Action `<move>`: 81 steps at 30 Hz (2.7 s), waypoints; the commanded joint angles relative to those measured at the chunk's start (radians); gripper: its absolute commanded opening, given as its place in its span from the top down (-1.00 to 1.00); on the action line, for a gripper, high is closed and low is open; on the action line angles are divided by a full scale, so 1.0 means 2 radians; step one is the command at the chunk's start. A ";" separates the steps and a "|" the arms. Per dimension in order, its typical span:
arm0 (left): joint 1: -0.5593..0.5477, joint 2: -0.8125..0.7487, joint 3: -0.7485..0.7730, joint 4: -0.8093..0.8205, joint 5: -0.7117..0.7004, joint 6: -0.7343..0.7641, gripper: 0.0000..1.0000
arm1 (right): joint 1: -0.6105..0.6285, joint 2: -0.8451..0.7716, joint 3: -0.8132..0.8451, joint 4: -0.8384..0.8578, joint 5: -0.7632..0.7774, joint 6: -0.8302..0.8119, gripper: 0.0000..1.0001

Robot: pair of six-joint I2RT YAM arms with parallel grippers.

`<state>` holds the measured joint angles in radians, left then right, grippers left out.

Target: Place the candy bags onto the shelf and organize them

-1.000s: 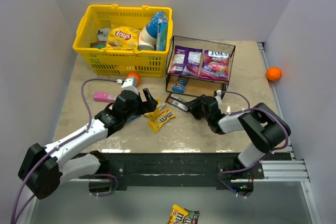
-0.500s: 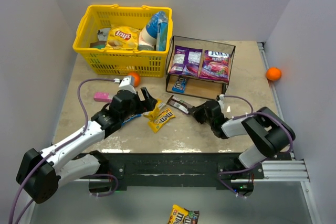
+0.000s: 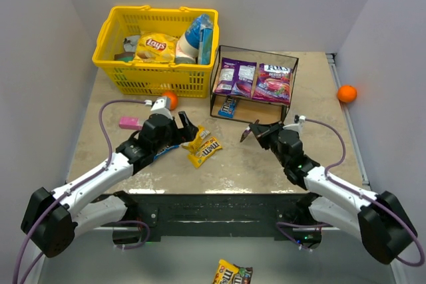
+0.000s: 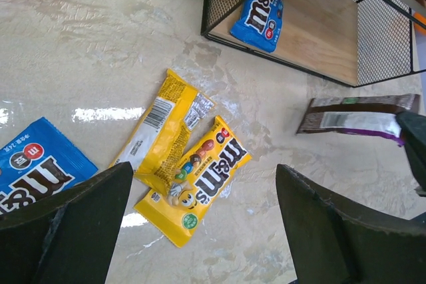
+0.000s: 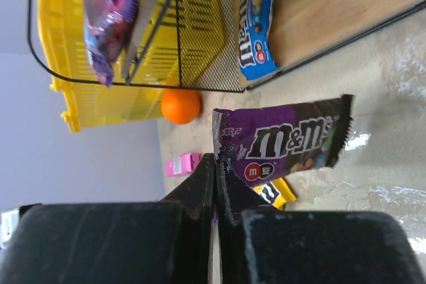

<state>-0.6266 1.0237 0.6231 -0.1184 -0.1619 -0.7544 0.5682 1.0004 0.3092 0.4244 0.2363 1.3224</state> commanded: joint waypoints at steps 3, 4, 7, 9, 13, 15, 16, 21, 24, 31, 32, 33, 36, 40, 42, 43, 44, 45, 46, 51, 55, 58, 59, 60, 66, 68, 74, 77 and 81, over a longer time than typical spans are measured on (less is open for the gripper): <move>0.006 0.013 0.010 0.009 0.006 0.014 -0.88 | -0.003 -0.061 0.016 -0.062 0.089 -0.026 1.00; 0.006 0.014 0.011 0.009 0.007 0.014 -0.88 | -0.003 -0.061 0.019 -0.062 0.093 -0.028 1.00; 0.006 0.016 0.013 0.009 0.007 0.014 -0.88 | -0.003 -0.055 0.027 -0.060 0.110 -0.033 1.00; 0.006 0.017 0.014 0.008 0.007 0.014 -0.88 | -0.003 -0.052 0.031 -0.058 0.120 -0.035 1.00; 0.006 0.018 0.015 0.005 0.007 0.013 -0.88 | -0.006 -0.039 0.042 -0.033 0.152 -0.051 1.00; 0.007 0.018 0.016 0.003 0.007 0.014 -0.88 | -0.009 -0.031 0.049 -0.027 0.158 -0.054 1.00; 0.007 0.018 0.017 0.002 0.007 0.014 -0.88 | -0.010 -0.030 0.051 -0.017 0.163 -0.060 1.00; 0.008 0.020 0.019 0.001 0.007 0.014 -0.88 | -0.021 -0.009 0.060 0.012 0.175 -0.068 1.00; 0.009 0.020 0.022 -0.001 0.013 0.017 -0.88 | -0.027 0.023 0.052 0.064 0.172 -0.077 1.00; 0.010 0.001 0.024 -0.023 0.017 0.023 -0.88 | -0.038 0.140 0.013 0.226 0.169 -0.051 1.00; 0.009 -0.003 0.024 -0.024 0.016 0.023 -0.88 | -0.039 0.149 0.013 0.239 0.169 -0.051 1.00; 0.009 -0.005 0.023 -0.026 0.016 0.022 -0.88 | -0.040 0.156 0.013 0.262 0.166 -0.051 1.00; 0.010 -0.009 0.021 -0.028 0.013 0.021 -0.88 | -0.041 0.167 0.019 0.257 0.163 -0.052 1.00; 0.010 -0.006 0.021 -0.027 0.014 0.020 -0.88 | -0.043 0.159 0.024 0.230 0.173 -0.043 1.00; 0.009 -0.004 0.021 -0.027 0.015 0.021 -0.88 | -0.042 0.162 0.024 0.209 0.178 -0.034 1.00; 0.009 0.000 0.021 -0.024 0.015 0.021 -0.88 | -0.043 0.163 0.026 0.198 0.179 -0.022 1.00; 0.009 0.000 0.021 -0.025 0.016 0.021 -0.88 | -0.043 0.169 0.027 0.188 0.182 -0.017 1.00; 0.010 0.001 0.021 -0.024 0.017 0.021 -0.88 | -0.043 0.175 0.027 0.175 0.182 -0.010 1.00; 0.009 0.002 0.021 -0.024 0.016 0.021 -0.88 | -0.043 0.182 0.025 0.177 0.180 0.003 1.00; 0.009 0.003 0.018 -0.021 0.017 0.021 -0.88 | -0.043 0.234 0.009 0.193 0.169 0.054 1.00; 0.010 0.004 0.017 -0.020 0.016 0.021 -0.88 | -0.042 0.267 0.006 0.203 0.162 0.082 1.00; 0.010 0.003 0.017 -0.020 0.015 0.021 -0.88 | -0.043 0.292 0.007 0.220 0.159 0.101 1.00; 0.010 0.003 0.017 -0.020 0.015 0.021 -0.88 | -0.042 0.298 0.010 0.222 0.158 0.104 1.00; 0.010 0.002 0.017 -0.020 0.014 0.021 -0.88 | -0.042 0.304 0.019 0.221 0.162 0.108 1.00; 0.011 -0.001 0.015 -0.021 0.012 0.023 -0.88 | -0.039 0.347 0.062 0.201 0.155 0.140 1.00; 0.013 -0.003 0.014 -0.022 0.012 0.024 -0.88 | -0.034 0.359 0.072 0.196 0.159 0.146 1.00; 0.016 -0.006 0.014 -0.026 0.011 0.027 -0.88 | -0.013 0.382 0.118 0.177 0.185 0.154 1.00; 0.018 -0.008 0.016 -0.028 0.008 0.031 -0.88 | -0.003 0.397 0.141 0.175 0.189 0.157 1.00; 0.021 -0.011 0.018 -0.033 0.008 0.036 -0.89 | 0.016 0.419 0.158 0.174 0.205 0.163 1.00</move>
<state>-0.5976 1.0245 0.6323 -0.1837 -0.1349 -0.7162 0.5671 1.8133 0.5800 0.7765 0.5594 1.6203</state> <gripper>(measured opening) 0.940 0.010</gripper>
